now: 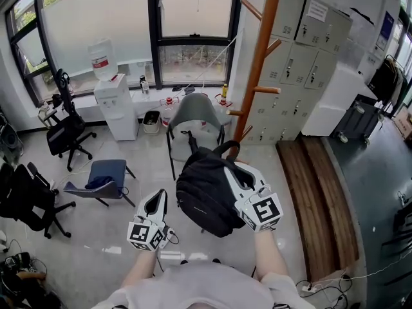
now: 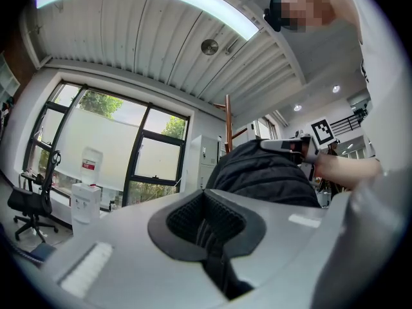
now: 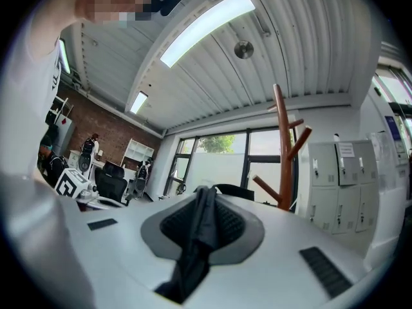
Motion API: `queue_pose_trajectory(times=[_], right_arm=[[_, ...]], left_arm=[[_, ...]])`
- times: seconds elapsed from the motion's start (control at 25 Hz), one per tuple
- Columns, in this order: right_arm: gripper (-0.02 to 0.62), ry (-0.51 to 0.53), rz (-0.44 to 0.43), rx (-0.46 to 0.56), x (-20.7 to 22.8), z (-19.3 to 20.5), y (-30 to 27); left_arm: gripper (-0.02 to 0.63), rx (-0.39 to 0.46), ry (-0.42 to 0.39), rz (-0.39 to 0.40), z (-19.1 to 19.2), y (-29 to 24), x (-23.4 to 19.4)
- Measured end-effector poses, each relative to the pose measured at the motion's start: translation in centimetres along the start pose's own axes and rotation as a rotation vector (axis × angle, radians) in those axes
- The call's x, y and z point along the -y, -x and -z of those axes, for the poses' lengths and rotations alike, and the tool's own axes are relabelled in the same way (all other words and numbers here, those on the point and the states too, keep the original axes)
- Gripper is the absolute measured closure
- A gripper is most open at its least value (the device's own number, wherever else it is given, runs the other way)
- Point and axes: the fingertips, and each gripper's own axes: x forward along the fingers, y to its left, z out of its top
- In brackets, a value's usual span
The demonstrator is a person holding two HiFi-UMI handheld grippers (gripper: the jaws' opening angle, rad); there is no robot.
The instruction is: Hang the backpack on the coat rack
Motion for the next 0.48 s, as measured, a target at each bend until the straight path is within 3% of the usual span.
queue_pose_trajectory(times=[0.48], right_arm=[[0.555, 0.049, 0.008, 0.047, 5.6, -4.2, -6.0]], left_arm=[[0.597, 0.012, -0.001, -0.049, -0.6, -0.3, -1.7]])
